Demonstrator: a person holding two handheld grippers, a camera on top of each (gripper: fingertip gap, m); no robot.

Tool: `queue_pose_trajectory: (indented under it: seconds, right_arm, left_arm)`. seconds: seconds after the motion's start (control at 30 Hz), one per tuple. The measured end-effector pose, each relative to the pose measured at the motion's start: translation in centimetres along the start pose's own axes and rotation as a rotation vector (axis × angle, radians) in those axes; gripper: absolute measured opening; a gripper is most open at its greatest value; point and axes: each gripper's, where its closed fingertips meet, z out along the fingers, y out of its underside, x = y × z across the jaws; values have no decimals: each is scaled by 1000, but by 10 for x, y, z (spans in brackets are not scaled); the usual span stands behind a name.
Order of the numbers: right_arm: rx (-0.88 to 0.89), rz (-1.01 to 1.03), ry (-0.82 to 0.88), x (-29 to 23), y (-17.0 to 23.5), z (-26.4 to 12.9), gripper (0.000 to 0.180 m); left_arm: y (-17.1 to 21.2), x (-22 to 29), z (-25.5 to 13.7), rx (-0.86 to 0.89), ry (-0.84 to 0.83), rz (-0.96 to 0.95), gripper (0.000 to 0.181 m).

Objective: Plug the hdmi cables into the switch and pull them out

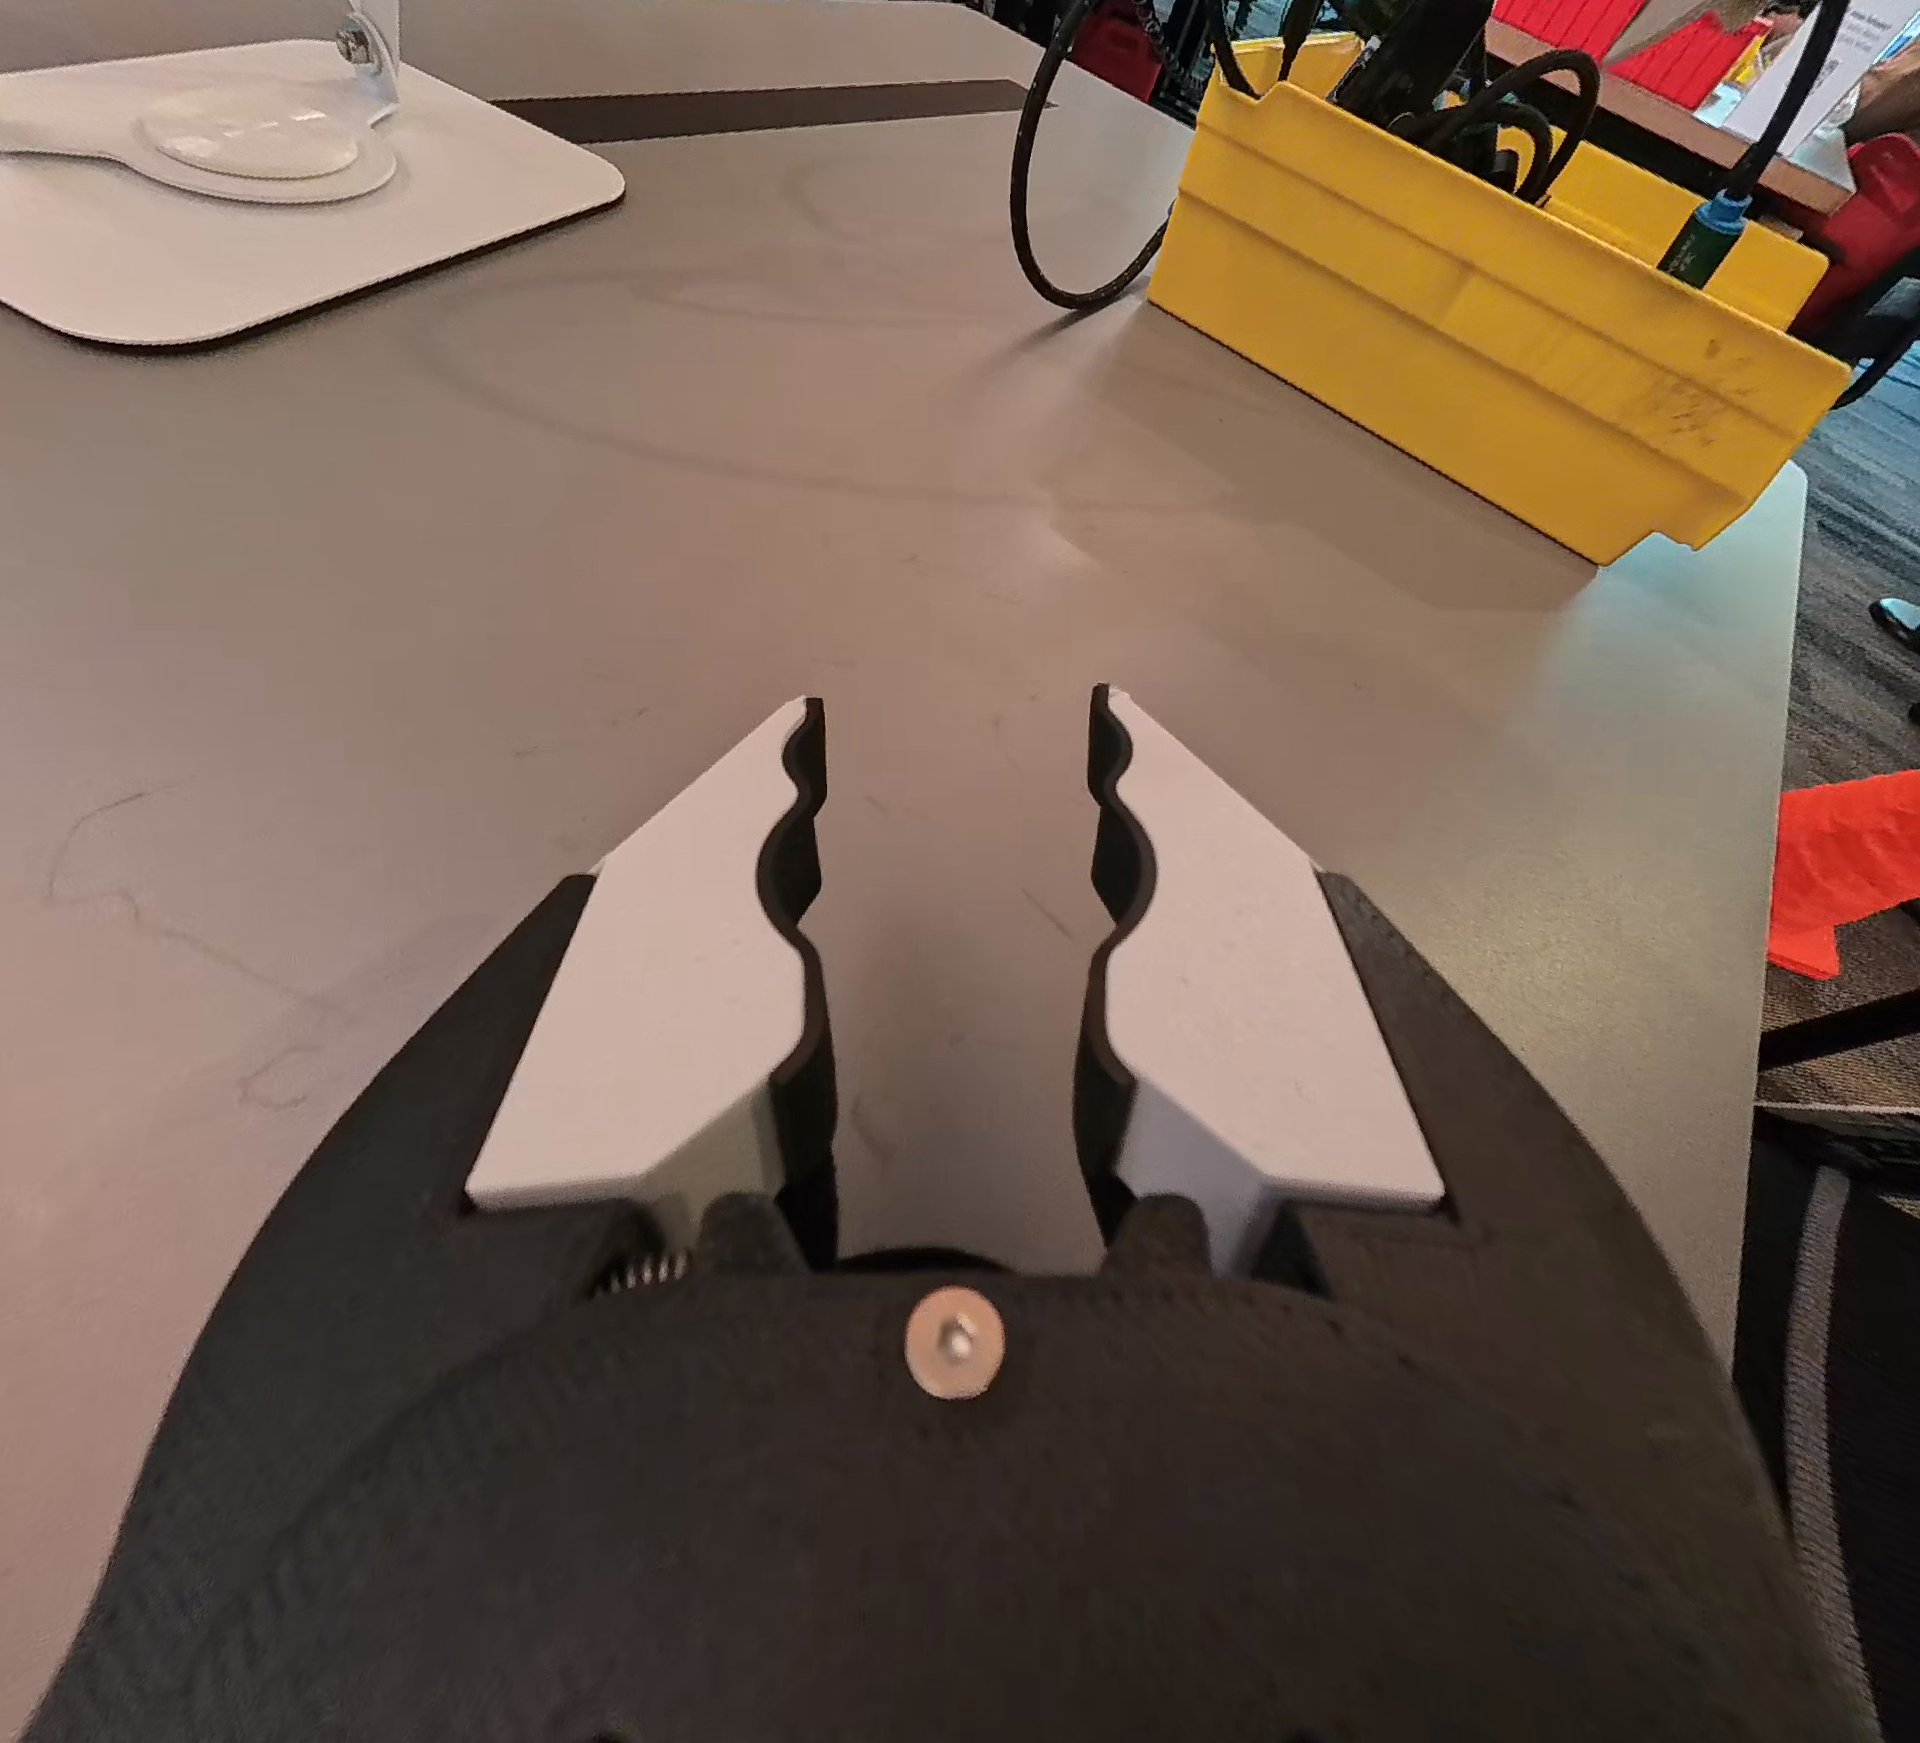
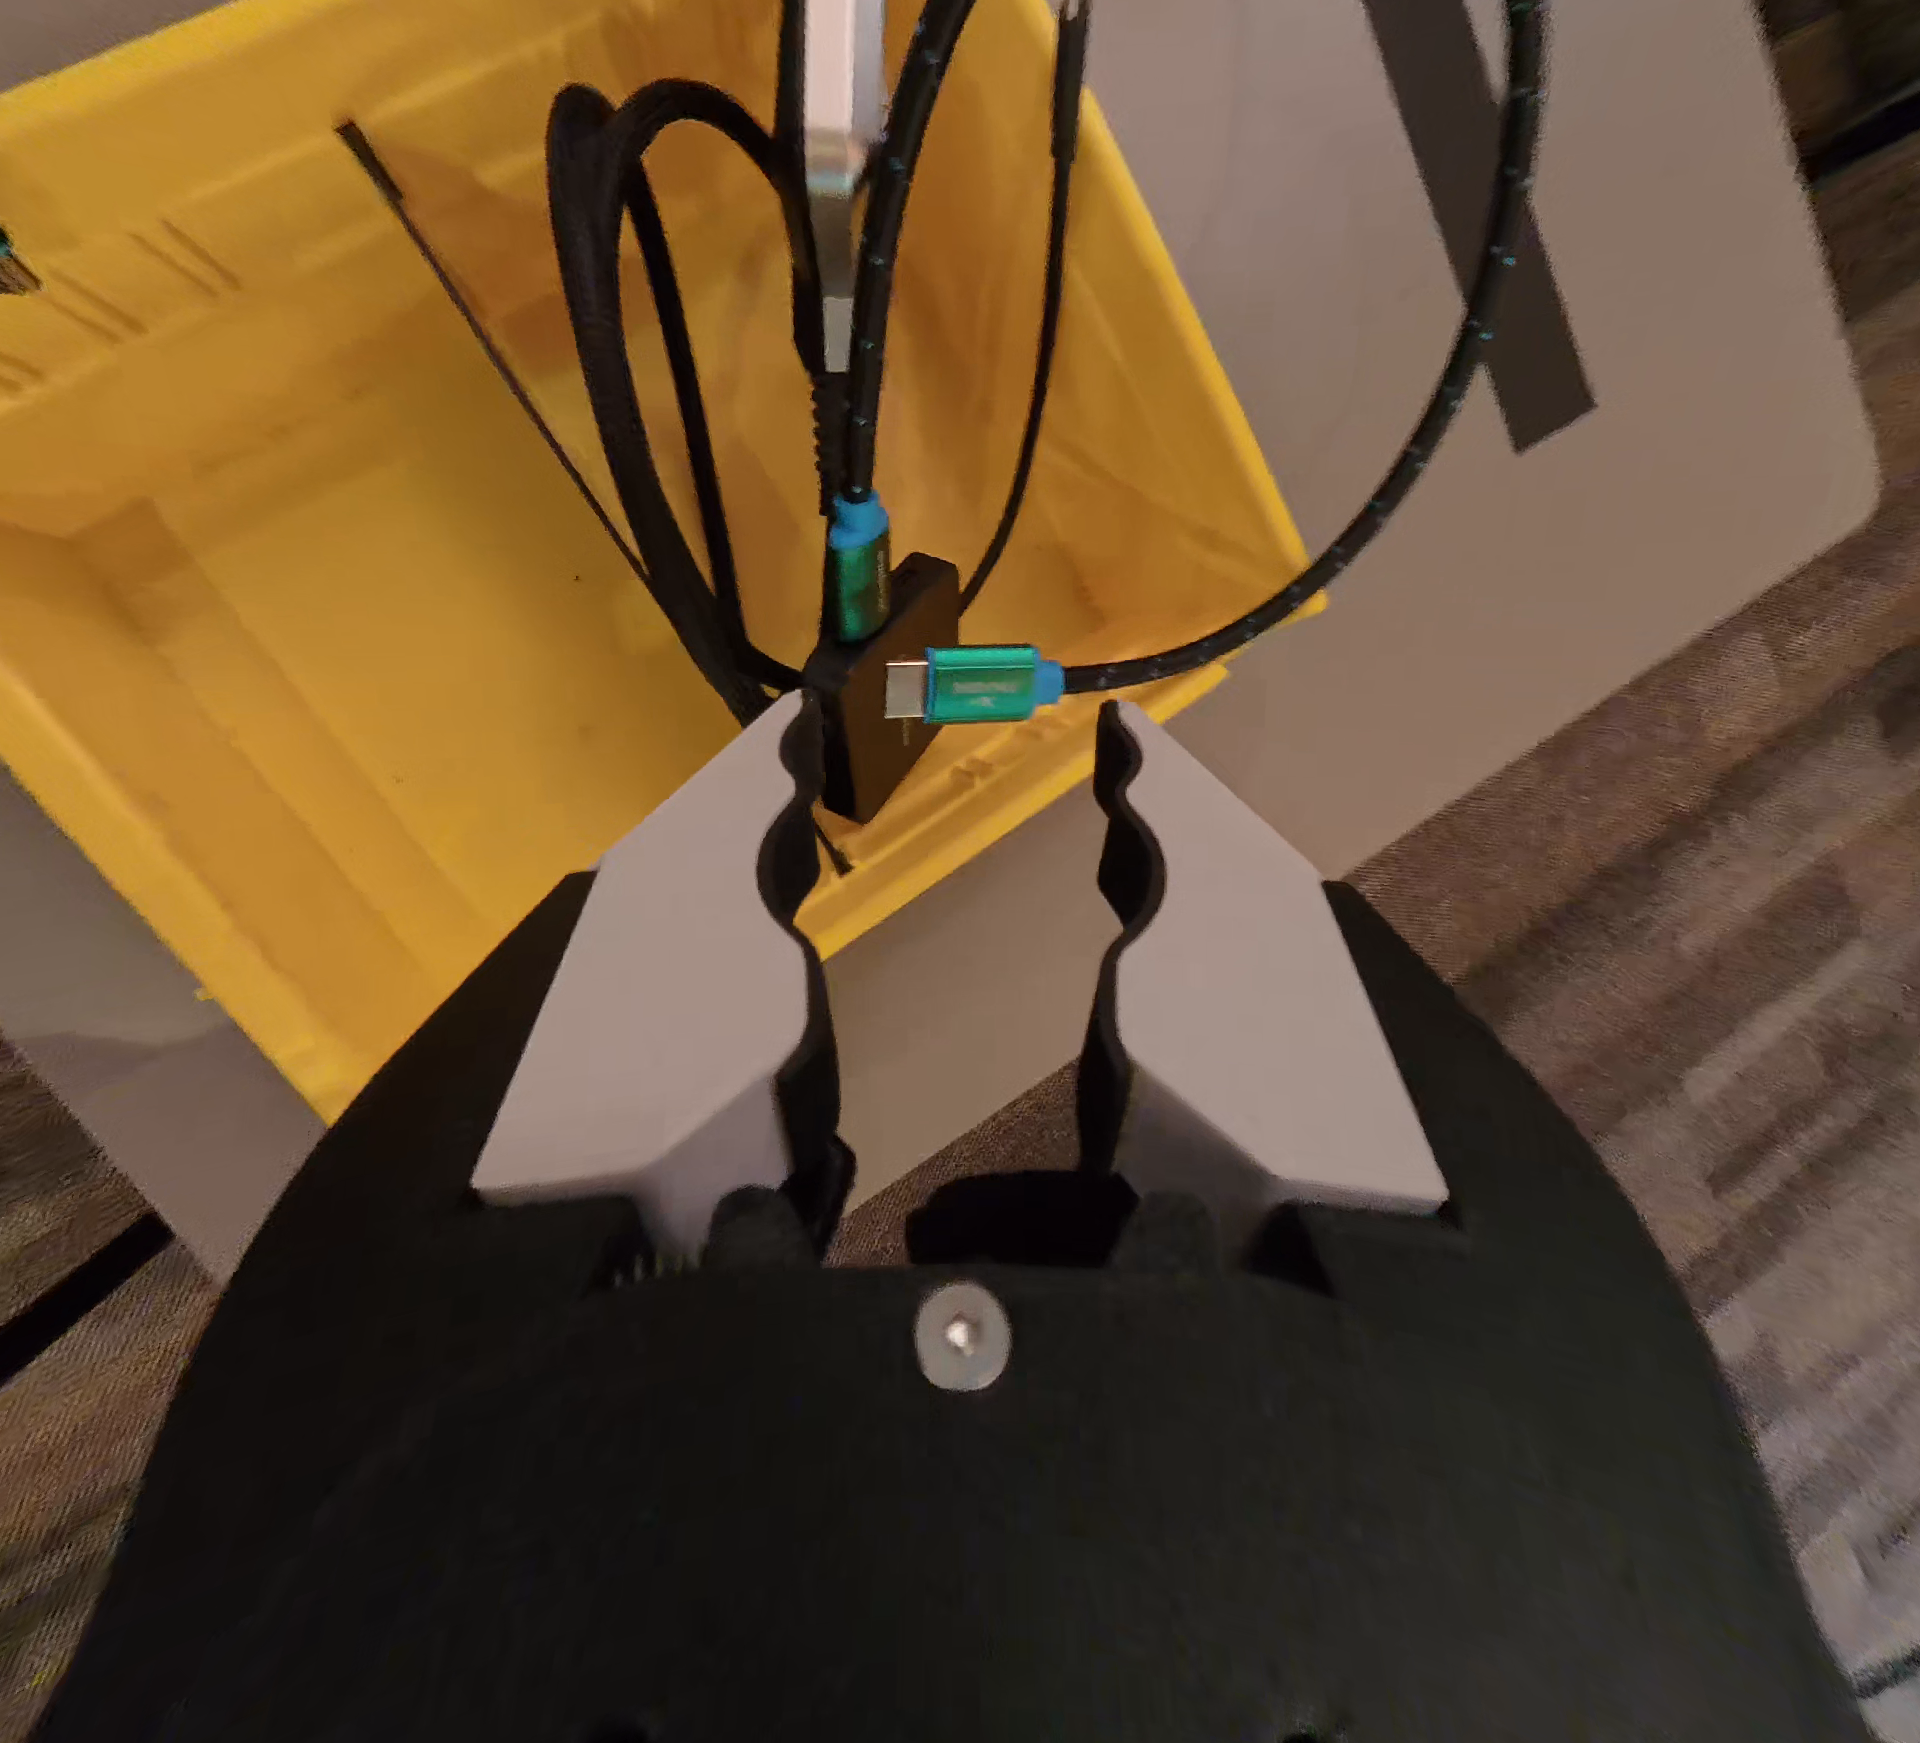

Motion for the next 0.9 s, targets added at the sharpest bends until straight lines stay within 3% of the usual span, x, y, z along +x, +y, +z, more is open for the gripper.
queue_pose_trajectory:
  seconds: [0.1,0.3,0.47,0.57,0.7,0.9]
  right_arm:
    - [92,61,104,6,-12,-21,50]
    - [215,178,289,-15,-8,-59,62]
    - [236,284,439,-41,10,-62,68]
    - [235,326,547,-47,25,-62,71]
    - [320,415,571,-55,35,-59,81]
    - [284,503,617,-50,68,-41,94]
  left_arm:
    - [-2,-1,-1,12,-11,8,51]
    - [-15,16,-3,63,-75,107,71]
    - [-56,36,-35,124,-142,188,79]
    - [-82,27,-80,131,-282,261,78]
    - [-101,-11,-168,85,-552,327,79]
    - [-61,-99,-304,-81,-875,172,88]
